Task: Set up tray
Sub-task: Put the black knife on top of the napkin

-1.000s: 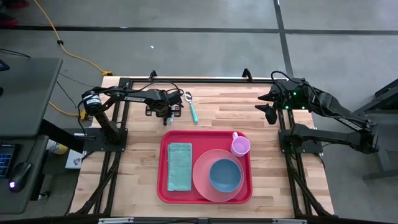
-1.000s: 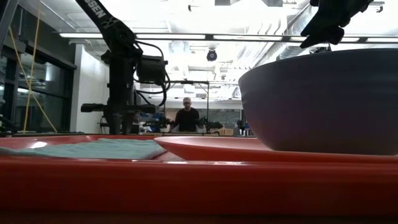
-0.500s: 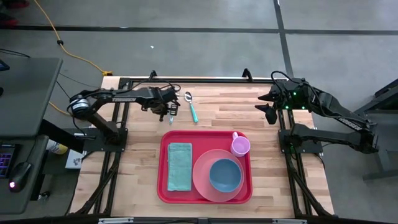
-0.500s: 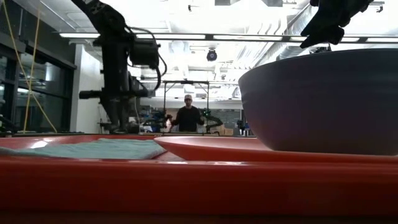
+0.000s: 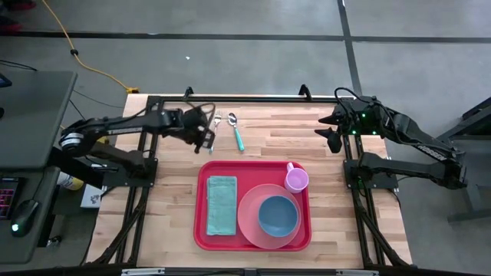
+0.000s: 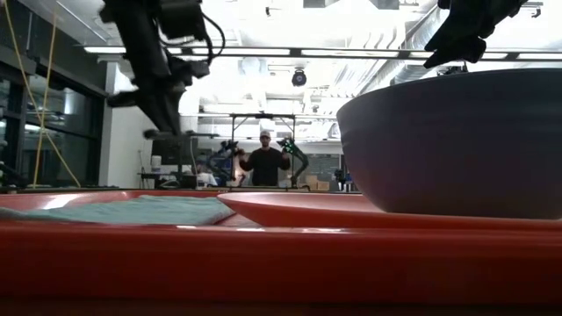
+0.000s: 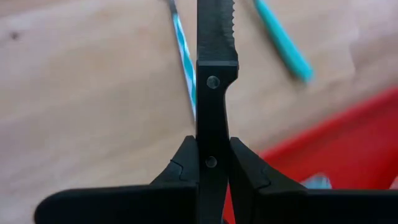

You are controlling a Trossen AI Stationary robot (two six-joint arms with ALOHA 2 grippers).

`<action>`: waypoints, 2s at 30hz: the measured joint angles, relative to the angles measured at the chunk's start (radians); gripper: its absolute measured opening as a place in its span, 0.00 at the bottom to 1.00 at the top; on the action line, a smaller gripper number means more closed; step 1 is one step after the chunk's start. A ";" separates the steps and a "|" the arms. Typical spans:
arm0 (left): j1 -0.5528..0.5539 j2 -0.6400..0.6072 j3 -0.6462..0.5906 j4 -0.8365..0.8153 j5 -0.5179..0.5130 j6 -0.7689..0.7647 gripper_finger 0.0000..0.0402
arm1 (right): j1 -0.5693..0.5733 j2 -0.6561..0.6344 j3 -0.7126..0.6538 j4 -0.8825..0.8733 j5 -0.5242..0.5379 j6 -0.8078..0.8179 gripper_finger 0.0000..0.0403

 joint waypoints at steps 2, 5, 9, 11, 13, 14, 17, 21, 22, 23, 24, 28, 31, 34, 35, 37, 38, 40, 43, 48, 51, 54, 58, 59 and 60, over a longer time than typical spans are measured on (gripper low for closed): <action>-0.050 -0.025 0.000 -0.041 -0.001 -0.021 0.16 | 0.000 0.000 0.000 0.000 0.001 0.000 0.53; -0.136 -0.069 0.000 -0.109 -0.010 -0.064 0.16 | 0.000 0.000 0.000 0.000 0.002 0.000 0.53; -0.281 -0.121 0.001 -0.176 -0.051 -0.175 0.16 | 0.000 0.000 0.000 0.000 0.002 0.000 0.53; -0.362 -0.134 0.001 -0.176 -0.066 -0.240 0.16 | 0.000 0.000 0.000 0.000 0.003 0.000 0.53; -0.447 -0.137 0.002 -0.175 -0.080 -0.323 0.16 | 0.000 0.000 0.000 0.000 0.003 0.000 0.53; -0.489 -0.136 0.002 -0.175 -0.093 -0.371 0.16 | 0.000 0.000 0.000 0.000 0.003 0.001 0.53; -0.604 -0.112 0.002 -0.164 -0.139 -0.508 0.16 | 0.000 0.000 0.000 0.000 0.003 0.004 0.53; -0.735 -0.074 0.002 -0.137 -0.194 -0.676 0.16 | 0.000 0.000 0.000 0.000 0.003 0.004 0.53; -0.762 -0.060 0.002 -0.128 -0.203 -0.713 0.16 | 0.000 0.000 0.000 0.000 0.003 0.005 0.53; -0.788 -0.044 0.002 -0.119 -0.217 -0.749 0.16 | 0.000 0.000 0.000 0.001 0.004 0.010 0.53; -0.811 -0.027 0.002 -0.099 -0.229 -0.780 0.16 | 0.000 0.000 0.000 0.001 0.004 0.011 0.53; -0.876 0.043 0.002 -0.029 -0.243 -0.858 0.16 | 0.000 0.000 0.000 0.009 0.004 0.022 0.53; -0.885 0.101 0.002 0.042 -0.239 -0.863 0.16 | 0.000 0.000 0.000 0.018 0.004 0.037 0.53; -0.881 0.166 0.020 0.097 -0.266 -0.863 0.16 | 0.000 -0.001 0.000 0.034 0.003 0.062 0.53; -0.881 0.181 0.027 0.082 -0.273 -0.864 0.16 | 0.000 -0.001 0.000 0.043 0.003 0.075 0.53; -0.881 0.216 0.048 0.096 -0.295 -0.864 0.16 | 0.000 -0.004 0.000 0.063 -0.001 0.097 0.53; -0.881 0.226 0.051 0.109 -0.293 -0.863 0.16 | 0.000 -0.005 0.000 0.071 -0.003 0.104 0.53; -0.882 0.247 0.058 0.112 -0.301 -0.864 0.16 | 0.005 -0.010 0.000 0.104 -0.011 0.124 0.53; -0.896 0.266 0.081 0.156 -0.325 -0.855 0.16 | 0.007 -0.016 0.000 0.147 -0.028 0.143 0.53; -0.929 0.318 0.123 0.116 -0.345 -0.859 0.16 | 0.011 -0.026 0.000 0.180 -0.053 0.130 0.53; -0.928 0.352 0.145 0.164 -0.307 -0.868 0.16 | 0.011 -0.031 0.000 0.181 -0.056 0.120 0.53; -0.925 0.397 0.176 0.185 -0.325 -0.875 0.16 | 0.017 -0.038 0.000 0.187 -0.061 0.093 0.53; -0.898 0.446 0.256 0.159 -0.350 -0.882 0.16 | 0.018 -0.050 0.000 0.204 -0.069 0.048 0.53; -0.893 0.452 0.282 0.169 -0.356 -0.882 0.16 | 0.018 -0.053 0.000 0.204 -0.071 0.043 0.53; -0.892 0.450 0.305 0.131 -0.379 -0.882 0.16 | 0.018 -0.054 0.000 0.207 -0.078 0.032 0.53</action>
